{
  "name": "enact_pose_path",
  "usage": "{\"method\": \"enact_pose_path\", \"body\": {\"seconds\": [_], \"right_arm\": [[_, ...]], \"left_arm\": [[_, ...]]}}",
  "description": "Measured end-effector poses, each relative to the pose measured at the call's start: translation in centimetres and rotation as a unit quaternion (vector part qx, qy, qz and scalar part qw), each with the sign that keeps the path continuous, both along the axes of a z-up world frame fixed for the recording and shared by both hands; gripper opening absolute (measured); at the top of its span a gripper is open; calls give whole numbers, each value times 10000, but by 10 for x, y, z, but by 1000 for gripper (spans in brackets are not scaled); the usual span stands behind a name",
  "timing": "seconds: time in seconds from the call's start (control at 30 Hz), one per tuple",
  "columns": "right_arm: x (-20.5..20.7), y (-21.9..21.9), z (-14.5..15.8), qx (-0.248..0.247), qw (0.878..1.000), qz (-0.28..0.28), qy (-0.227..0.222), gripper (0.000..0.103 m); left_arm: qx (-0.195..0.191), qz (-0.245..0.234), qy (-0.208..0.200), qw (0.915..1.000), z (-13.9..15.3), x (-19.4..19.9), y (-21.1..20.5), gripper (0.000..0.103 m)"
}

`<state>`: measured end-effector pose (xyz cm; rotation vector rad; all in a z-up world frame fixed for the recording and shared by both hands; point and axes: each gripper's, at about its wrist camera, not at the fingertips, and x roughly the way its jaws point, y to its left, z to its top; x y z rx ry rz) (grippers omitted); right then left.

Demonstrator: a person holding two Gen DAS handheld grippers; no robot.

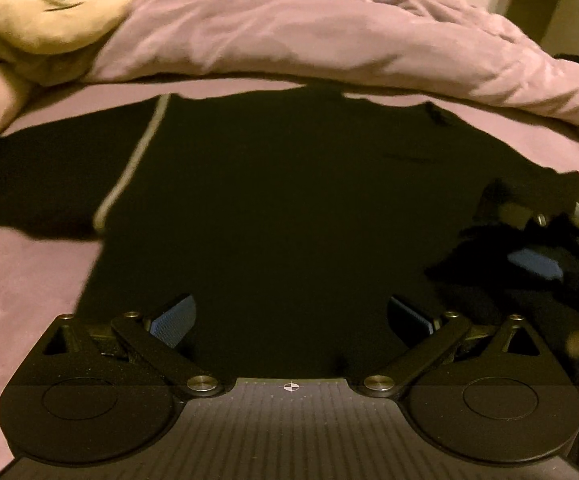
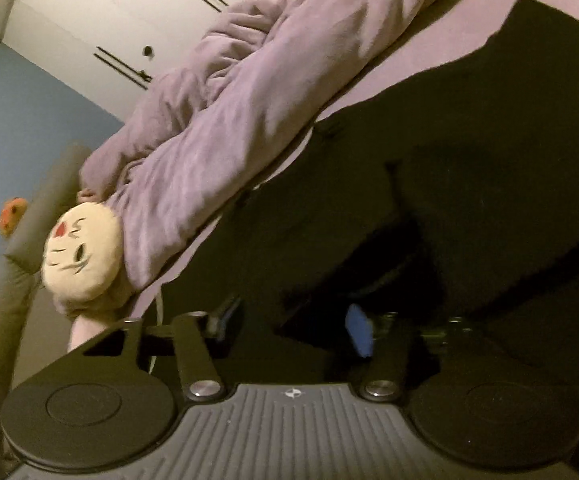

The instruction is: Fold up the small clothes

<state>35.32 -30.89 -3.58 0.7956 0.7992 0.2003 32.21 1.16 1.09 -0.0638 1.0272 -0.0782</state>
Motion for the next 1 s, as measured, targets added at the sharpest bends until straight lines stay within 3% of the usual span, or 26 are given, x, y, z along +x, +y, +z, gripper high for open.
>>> {"method": "enact_pose_path", "body": {"seconds": [0.1,0.23,0.3,0.43,0.53,0.6,0.73,0.8,0.83,0.87,0.93,1.0], "right_arm": [[-31,-8,4,-312,9994,-145,11,69],[-73,-37,-8,-429,9962,-590,482,69],[-94,-51,-19,-377,9935,-734,789,69],[-122,-69,-27,-189,9938,-777,772,69],[-129,-79,-31,-21,9938,-817,756,69],[-130,-83,-35,119,9929,-887,786,69],[-128,-85,-38,312,9920,-938,789,69],[-127,-86,-37,329,9923,-899,788,69],[-127,-87,-35,313,9925,-883,787,69],[-127,-88,-33,270,9926,-892,781,69],[-126,-91,-26,111,9926,-955,746,70],[-126,-95,-19,-134,9918,-1064,701,72]], "left_arm": [[-161,-341,-27,9993,-5,6,-20,103],[-213,-957,-36,9952,-22,17,-56,103],[-351,-1048,149,9938,-36,32,-69,103],[-1389,-606,697,9860,-61,69,-71,103],[-2305,38,1134,9664,-80,93,-65,101],[-2705,298,1267,9539,-88,101,-66,75],[-2818,469,1293,9495,-93,112,-74,67],[-2885,584,1323,9465,-93,117,-73,32],[-2941,678,1397,9431,-94,120,-71,19],[-3015,748,1480,9389,-96,123,-67,13],[-3241,839,1459,9309,-93,126,-62,11],[-3281,725,1157,9347,-78,128,-62,11]]}}
